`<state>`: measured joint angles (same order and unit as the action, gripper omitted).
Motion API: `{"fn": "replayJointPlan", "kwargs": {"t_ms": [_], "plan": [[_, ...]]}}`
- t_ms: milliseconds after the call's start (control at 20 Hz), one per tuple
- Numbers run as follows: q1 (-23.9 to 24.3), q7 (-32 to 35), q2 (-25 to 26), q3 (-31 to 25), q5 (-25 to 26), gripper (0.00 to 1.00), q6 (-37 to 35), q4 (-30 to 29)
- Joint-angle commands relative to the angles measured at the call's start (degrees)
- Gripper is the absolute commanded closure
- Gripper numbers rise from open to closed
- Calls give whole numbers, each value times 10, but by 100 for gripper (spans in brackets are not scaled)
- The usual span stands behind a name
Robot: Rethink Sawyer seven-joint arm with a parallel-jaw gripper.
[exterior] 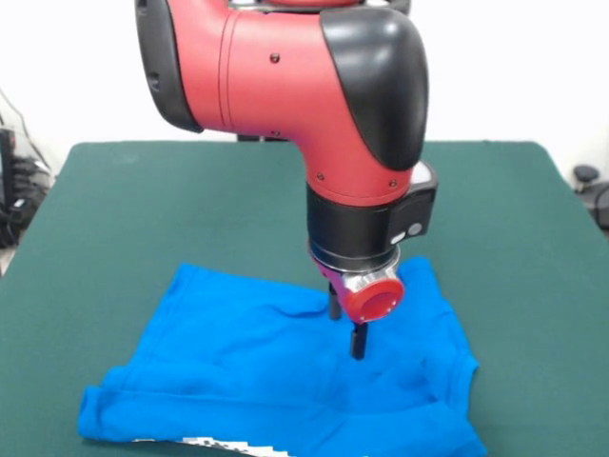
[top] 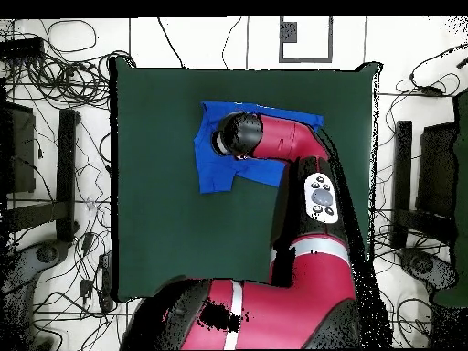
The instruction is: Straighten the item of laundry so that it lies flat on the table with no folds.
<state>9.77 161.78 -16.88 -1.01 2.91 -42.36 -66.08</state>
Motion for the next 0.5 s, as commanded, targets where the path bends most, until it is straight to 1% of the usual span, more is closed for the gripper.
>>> {"fn": "replayJointPlan", "kwargs": {"t_ms": [50, 350, 500], "plan": [[4, -123, 44, -83, 41, 0, 21, -77], [7, -106, 52, -91, 59, 0, 57, -90], [-5, -93, 72, -80, 77, 0, 75, -78]]}}
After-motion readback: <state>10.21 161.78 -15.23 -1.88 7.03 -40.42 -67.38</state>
